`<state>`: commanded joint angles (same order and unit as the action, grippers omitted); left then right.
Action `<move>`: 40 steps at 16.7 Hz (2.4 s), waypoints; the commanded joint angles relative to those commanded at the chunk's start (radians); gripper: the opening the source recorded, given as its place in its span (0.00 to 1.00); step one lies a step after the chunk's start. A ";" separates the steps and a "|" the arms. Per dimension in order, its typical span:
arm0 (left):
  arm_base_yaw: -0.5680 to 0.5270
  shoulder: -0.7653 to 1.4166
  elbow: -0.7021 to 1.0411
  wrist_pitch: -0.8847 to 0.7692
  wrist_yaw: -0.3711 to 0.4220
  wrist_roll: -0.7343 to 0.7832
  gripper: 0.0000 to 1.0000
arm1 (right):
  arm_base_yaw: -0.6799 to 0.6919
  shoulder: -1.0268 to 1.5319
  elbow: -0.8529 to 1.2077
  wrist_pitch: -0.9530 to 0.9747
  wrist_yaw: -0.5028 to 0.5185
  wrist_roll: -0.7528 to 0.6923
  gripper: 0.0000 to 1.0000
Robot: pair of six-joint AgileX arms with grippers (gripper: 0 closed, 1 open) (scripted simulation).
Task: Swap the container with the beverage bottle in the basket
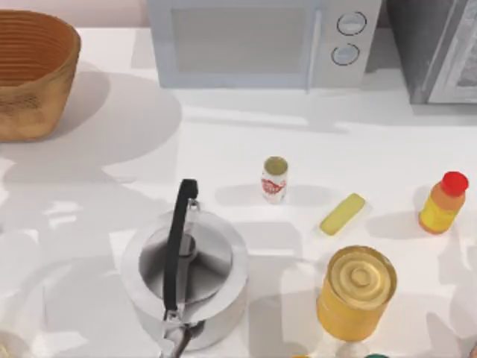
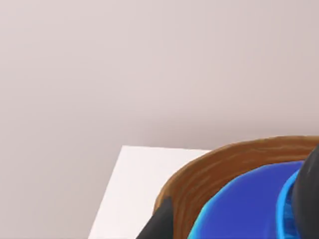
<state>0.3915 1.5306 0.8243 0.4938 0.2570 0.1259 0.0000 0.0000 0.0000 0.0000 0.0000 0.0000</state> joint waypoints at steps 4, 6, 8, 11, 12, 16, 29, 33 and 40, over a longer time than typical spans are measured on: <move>-0.085 0.027 0.260 -0.300 -0.004 -0.025 0.00 | 0.000 0.000 0.000 0.000 0.000 0.000 1.00; -0.126 0.048 0.361 -0.408 -0.012 -0.040 0.00 | 0.000 0.000 0.000 0.000 0.000 0.000 1.00; -0.158 0.064 0.429 -0.478 -0.019 -0.051 0.00 | 0.000 0.000 0.000 0.000 0.000 0.000 1.00; -0.173 0.073 0.456 -0.504 -0.023 -0.056 0.00 | 0.000 0.000 0.000 0.000 0.000 0.000 1.00; -0.173 0.073 0.456 -0.504 -0.023 -0.056 0.00 | 0.000 0.000 0.000 0.000 0.000 0.000 1.00; -0.171 0.084 0.458 -0.492 -0.024 -0.055 0.00 | 0.000 0.000 0.000 0.000 0.000 0.000 1.00; -0.209 0.272 0.506 -0.353 -0.054 -0.068 0.00 | 0.000 0.000 0.000 0.000 0.000 0.000 1.00; -0.209 0.272 0.506 -0.353 -0.054 -0.068 0.08 | 0.000 0.000 0.000 0.000 0.000 0.000 1.00; -0.209 0.272 0.506 -0.353 -0.054 -0.068 0.60 | 0.000 0.000 0.000 0.000 0.000 0.000 1.00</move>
<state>0.1826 1.8026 1.3305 0.1410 0.2030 0.0582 0.0000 0.0000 0.0000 0.0000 0.0000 0.0000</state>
